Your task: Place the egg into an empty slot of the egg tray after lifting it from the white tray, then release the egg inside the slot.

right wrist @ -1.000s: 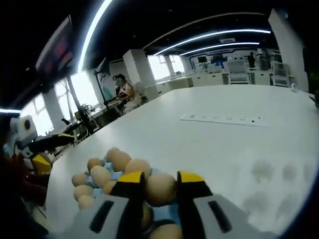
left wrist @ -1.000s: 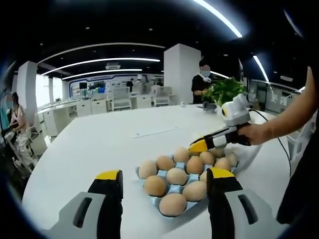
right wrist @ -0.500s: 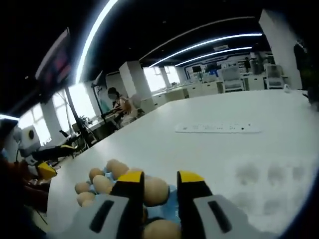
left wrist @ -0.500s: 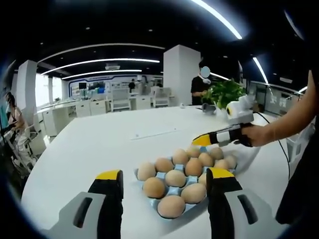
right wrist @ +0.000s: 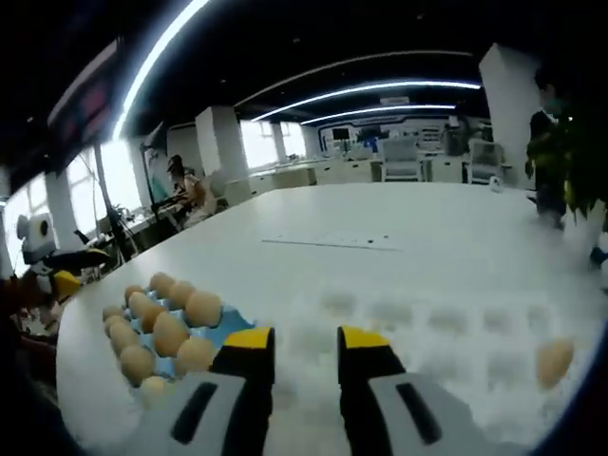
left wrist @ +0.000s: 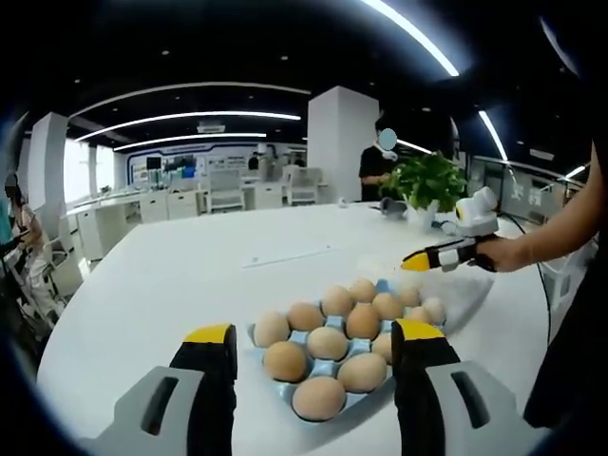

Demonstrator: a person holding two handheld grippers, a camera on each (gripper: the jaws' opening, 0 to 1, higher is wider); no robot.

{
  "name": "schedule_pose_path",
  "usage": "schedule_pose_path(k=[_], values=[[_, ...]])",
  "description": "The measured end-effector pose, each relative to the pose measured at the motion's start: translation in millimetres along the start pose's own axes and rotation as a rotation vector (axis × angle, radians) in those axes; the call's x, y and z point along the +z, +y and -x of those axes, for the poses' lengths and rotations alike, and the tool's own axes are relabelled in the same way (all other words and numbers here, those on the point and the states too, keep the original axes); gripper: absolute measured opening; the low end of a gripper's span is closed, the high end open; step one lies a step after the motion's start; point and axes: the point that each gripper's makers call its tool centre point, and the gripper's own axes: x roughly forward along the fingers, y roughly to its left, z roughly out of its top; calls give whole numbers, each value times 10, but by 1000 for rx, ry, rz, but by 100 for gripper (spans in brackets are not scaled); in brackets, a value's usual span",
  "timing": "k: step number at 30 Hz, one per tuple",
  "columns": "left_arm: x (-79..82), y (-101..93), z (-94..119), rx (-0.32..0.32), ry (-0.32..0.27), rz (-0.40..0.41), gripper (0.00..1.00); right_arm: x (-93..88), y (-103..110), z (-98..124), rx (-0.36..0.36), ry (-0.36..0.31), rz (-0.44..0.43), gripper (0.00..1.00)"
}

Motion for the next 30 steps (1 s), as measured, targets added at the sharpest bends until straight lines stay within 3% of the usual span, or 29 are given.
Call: schedule_pose_path(k=[7, 12, 20, 23, 25, 27, 30], values=[[-12, -11, -12, -1, 6, 0, 67, 53, -950, 429, -263, -36, -31, 26], [12, 22, -1, 13, -3, -3, 68, 44, -1301, 608, -357, -60, -66, 27], [-9, 21, 15, 11, 7, -2, 67, -117, -1575, 681, -429, -12, -47, 31], [-31, 31, 17, 12, 15, 1, 67, -218, -1571, 634, -410, 25, -68, 34], [-30, 28, 14, 10, 14, 5, 67, -278, -1548, 587, -394, 42, -38, 35], [-36, 32, 12, 13, 18, 0, 67, -277, -1553, 578, -394, 61, 33, 35], [-39, 28, 9, 11, 20, 5, 67, -245, -1577, 539, -378, 48, 15, 34]])
